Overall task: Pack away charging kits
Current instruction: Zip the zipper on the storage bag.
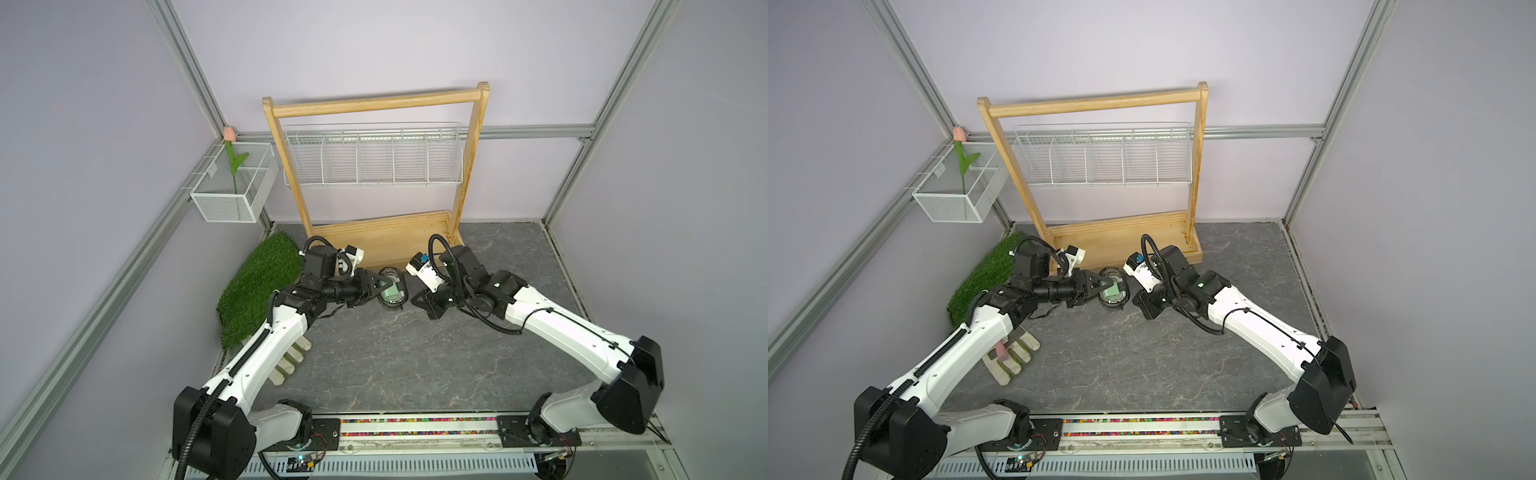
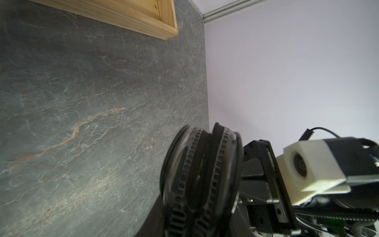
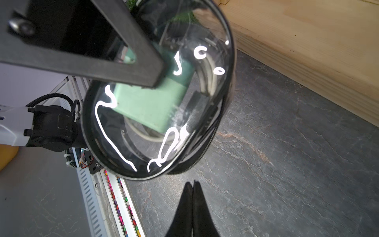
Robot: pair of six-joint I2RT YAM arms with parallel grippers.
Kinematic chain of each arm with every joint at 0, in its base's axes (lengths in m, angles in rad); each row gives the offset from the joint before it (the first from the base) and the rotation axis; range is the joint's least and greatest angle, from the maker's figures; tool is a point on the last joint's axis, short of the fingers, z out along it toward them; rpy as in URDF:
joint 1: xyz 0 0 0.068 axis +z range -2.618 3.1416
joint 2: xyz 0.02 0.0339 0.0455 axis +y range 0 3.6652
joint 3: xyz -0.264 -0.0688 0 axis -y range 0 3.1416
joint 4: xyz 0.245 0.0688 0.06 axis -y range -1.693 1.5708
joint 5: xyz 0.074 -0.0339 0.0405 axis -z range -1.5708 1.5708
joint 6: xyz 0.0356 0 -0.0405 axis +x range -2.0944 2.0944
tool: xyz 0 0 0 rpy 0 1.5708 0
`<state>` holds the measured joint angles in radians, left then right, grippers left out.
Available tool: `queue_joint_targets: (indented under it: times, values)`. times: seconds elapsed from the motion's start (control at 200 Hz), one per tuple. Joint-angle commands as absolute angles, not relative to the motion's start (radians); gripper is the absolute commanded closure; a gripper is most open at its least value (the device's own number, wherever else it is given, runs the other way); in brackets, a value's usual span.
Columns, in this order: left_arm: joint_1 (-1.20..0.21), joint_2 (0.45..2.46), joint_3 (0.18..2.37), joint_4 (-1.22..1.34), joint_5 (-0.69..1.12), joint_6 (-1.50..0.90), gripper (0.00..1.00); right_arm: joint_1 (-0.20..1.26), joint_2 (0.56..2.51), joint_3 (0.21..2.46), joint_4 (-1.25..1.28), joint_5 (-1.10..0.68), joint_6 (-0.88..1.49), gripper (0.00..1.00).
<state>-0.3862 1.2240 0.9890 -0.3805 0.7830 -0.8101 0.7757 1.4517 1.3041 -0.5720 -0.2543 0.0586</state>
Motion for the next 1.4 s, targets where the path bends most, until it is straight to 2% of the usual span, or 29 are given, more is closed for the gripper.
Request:
queue_joint_targets:
  times: [0.0, 0.12, 0.25, 0.365, 0.56, 1.0, 1.225, 1.395]
  values:
    - [-0.381, 1.208, 1.012, -0.417, 0.799, -0.774, 1.00, 0.771, 1.418, 1.337, -0.600, -0.263, 0.014, 0.94]
    - [-0.382, 1.203, 1.005, -0.369, 0.787, -0.826, 1.00, 0.773, 1.408, 1.332, -0.598, -0.404, 0.005, 0.91]
    - [-0.381, 1.207, 1.014, -0.349, 0.786, -0.855, 1.00, 0.790, 1.412, 1.308, -0.587, -0.487, 0.004, 0.67]
    - [-0.381, 1.205, 1.035, -0.368, 0.785, -0.854, 1.00, 0.795, 1.415, 1.286, -0.559, -0.540, 0.015, 0.61]
    - [-0.381, 1.198, 1.051, -0.374, 0.784, -0.869, 1.00, 0.796, 1.441, 1.280, -0.526, -0.579, 0.026, 0.59]
    - [-0.382, 1.188, 1.043, -0.369, 0.807, -0.881, 1.00, 0.797, 1.489, 1.330, -0.476, -0.502, 0.024, 0.52]
    - [-0.382, 1.189, 1.037, -0.356, 0.817, -0.886, 1.00, 0.796, 1.509, 1.340, -0.469, -0.485, 0.024, 0.51]
    - [-0.381, 1.187, 1.036, -0.349, 0.825, -0.887, 1.00, 0.797, 1.524, 1.346, -0.447, -0.485, 0.038, 0.55]
